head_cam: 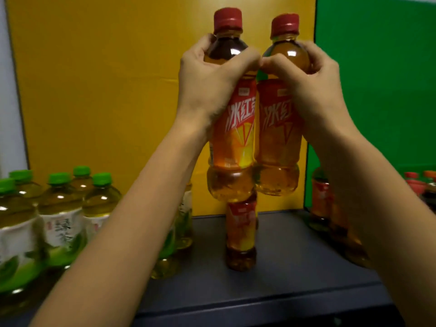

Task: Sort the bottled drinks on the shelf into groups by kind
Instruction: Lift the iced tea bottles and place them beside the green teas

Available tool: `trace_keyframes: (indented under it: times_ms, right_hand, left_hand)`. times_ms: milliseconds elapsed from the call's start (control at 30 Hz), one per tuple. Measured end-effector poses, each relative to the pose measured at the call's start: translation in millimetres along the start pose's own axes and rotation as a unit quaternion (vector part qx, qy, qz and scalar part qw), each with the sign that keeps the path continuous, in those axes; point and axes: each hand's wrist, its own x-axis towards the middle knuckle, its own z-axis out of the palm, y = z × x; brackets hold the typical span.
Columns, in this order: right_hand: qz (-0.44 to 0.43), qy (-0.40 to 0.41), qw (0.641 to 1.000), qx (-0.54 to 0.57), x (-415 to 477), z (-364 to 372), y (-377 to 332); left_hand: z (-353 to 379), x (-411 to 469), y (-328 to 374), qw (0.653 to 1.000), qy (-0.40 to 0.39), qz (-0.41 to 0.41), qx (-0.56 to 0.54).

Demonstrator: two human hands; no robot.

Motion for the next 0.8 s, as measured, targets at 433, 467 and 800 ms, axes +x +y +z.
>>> trace_keyframes:
  times_ms: [433, 467, 800]
  right_hand:
    - [0.100, -0.001, 0.993, -0.059, -67, -96, 129]
    - [0.103, -0.004, 0.993, -0.062, -72, -99, 140]
    - [0.128, -0.008, 0.989, -0.076, -90, -102, 195]
  left_hand:
    - [95, -112, -100, 0.988, 0.031, -0.107, 0.109]
    - [98, -118, -107, 0.986, 0.036, -0.110, 0.123]
    - [117, -141, -156, 0.970, 0.069, -0.125, 0.197]
